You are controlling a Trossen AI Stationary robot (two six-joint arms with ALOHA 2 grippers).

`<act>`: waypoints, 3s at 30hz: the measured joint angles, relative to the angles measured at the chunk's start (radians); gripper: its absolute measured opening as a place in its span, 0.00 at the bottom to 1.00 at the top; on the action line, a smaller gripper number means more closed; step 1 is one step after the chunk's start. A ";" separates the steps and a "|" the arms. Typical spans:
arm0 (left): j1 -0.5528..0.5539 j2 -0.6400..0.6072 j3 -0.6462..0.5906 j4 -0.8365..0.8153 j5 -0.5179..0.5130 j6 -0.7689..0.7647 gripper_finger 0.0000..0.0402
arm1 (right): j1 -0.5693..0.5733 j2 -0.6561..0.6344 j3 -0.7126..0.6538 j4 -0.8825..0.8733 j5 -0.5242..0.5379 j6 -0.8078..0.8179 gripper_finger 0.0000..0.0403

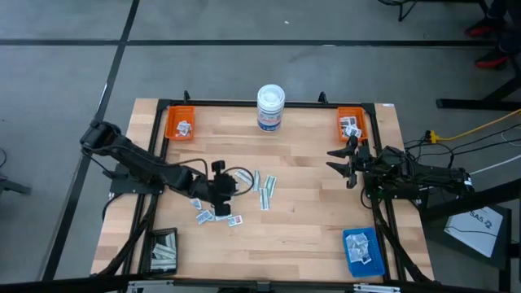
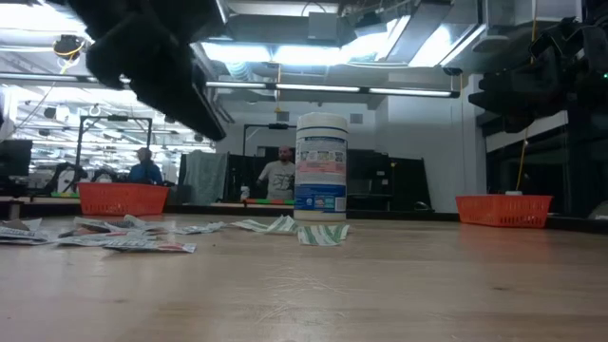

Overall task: Pick & Place First Aid Supplies
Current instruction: Put the orange ointment pack into the left orange bin

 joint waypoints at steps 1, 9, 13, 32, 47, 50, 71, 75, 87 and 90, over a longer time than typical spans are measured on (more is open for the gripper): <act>-0.006 0.014 0.000 0.007 -0.001 0.000 0.28 | 0.000 0.000 0.000 0.000 0.000 -0.001 0.47; 0.021 0.135 0.000 0.095 0.026 0.000 0.28 | 0.000 0.000 0.000 0.000 0.000 -0.002 0.47; 0.092 0.176 0.000 0.179 0.108 0.026 0.27 | 0.000 0.000 0.000 0.000 0.000 -0.002 0.47; 0.286 0.191 0.000 -0.073 0.334 0.221 0.27 | 0.000 0.000 0.000 0.000 0.000 0.000 0.47; 0.333 0.236 0.000 -0.020 0.388 0.382 0.26 | 0.000 0.000 0.000 0.000 0.000 -0.002 0.47; 0.347 0.249 0.002 0.000 0.431 0.388 0.26 | 0.000 0.000 0.000 0.000 0.000 -0.002 0.47; 0.361 0.229 -0.004 -0.026 0.542 0.384 0.00 | 0.000 0.000 0.000 0.000 0.000 -0.002 0.47; 0.353 0.176 -0.004 -0.023 0.540 0.384 0.00 | 0.000 0.000 0.000 0.000 0.000 0.000 0.47; 0.306 0.125 -0.002 0.046 0.536 0.329 0.02 | 0.000 0.000 0.000 0.000 0.000 0.000 0.47; 0.286 0.125 -0.002 0.061 0.494 0.255 0.04 | 0.000 0.000 0.000 0.000 0.000 -0.002 0.47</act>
